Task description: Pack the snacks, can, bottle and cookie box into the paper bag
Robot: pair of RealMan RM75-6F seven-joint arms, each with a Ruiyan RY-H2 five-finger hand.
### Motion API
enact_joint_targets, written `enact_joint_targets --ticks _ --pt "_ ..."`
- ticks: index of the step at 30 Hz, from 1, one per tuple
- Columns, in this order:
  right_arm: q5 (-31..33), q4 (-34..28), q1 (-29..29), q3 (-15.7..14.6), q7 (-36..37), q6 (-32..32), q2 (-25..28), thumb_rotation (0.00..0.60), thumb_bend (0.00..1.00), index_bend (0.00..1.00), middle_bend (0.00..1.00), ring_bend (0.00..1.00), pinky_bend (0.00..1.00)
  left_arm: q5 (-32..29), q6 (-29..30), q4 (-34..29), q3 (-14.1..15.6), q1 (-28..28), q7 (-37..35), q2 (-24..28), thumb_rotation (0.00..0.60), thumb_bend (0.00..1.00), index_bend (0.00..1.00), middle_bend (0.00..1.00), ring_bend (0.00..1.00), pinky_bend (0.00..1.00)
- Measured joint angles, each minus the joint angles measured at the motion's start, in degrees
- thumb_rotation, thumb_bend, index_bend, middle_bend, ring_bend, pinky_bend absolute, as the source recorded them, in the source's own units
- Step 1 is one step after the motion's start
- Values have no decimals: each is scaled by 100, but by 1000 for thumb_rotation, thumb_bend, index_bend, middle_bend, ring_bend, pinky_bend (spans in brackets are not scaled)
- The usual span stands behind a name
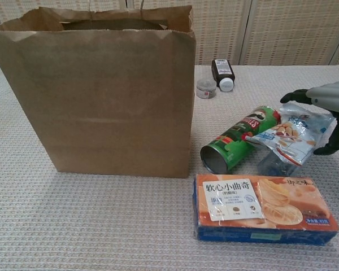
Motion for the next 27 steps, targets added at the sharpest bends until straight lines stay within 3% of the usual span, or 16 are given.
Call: enact_joint_targets --ticks 3,5,8,11,16,21,27 --pt "303 192 169 63 -188 17 -274 600 95 48 64 51 175 2 1 0 2 2 -12 3 600 356 35 0 0 0" --pt "364 307 247 115 -234 79 -477 600 104 204 215 204 306 1 2 0 3 4 -21 4 600 356 35 0 0 0" --pt "216 405 282 162 -145 175 -662 600 219 565 518 547 650 -1 5 4 6 9 -42 7 600 355 35 0 0 0" --pt "-74 452 268 175 12 272 -723 600 349 772 674 716 793 3 11 14 12 17 -76 13 600 356 36 0 0 0" --pt "-470 424 180 203 334 442 -681 600 384 811 699 740 816 14 30 21 20 30 -91 13 600 359 38 0 0 0" --pt "-840 58 57 315 683 591 -287 600 384 809 698 739 816 12 37 17 19 35 -69 8 600 360 38 0 0 0" --pt "-1118 -615 -53 748 1034 890 398 600 384 809 698 736 816 8 39 7 16 34 -24 1 600 360 38 0 0 0"
